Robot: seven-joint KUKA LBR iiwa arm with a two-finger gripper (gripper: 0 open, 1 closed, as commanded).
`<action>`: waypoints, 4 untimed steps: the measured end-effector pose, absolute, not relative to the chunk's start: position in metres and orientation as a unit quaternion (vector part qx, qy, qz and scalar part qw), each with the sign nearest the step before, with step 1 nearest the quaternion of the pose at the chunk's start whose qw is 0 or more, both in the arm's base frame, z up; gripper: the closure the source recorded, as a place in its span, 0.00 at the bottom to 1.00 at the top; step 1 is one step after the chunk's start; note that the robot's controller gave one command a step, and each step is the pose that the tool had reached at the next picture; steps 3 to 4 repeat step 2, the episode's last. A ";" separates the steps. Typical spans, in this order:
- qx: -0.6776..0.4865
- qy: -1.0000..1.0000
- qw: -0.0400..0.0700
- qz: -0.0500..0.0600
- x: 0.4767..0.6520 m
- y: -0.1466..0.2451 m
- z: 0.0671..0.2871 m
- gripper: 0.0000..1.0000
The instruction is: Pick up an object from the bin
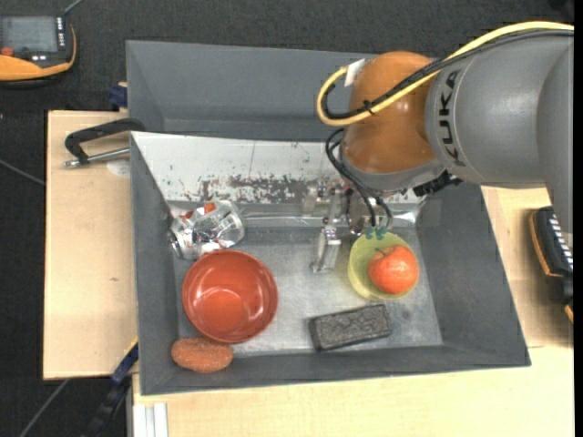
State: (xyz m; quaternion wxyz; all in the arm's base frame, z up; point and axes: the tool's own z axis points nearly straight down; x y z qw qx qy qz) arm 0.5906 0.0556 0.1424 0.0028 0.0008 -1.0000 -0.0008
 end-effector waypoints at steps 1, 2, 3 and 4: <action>0.000 -1.000 -0.001 -0.001 0.592 0.055 0.148 1.00; 0.230 -0.973 -0.007 -0.001 0.581 0.069 0.214 1.00; 0.230 -0.973 -0.007 -0.001 0.581 0.069 0.214 1.00; 0.230 -0.973 -0.007 -0.001 0.581 0.069 0.214 1.00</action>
Offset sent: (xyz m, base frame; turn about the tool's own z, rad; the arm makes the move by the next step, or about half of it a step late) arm 0.0000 0.0000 0.0000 0.0000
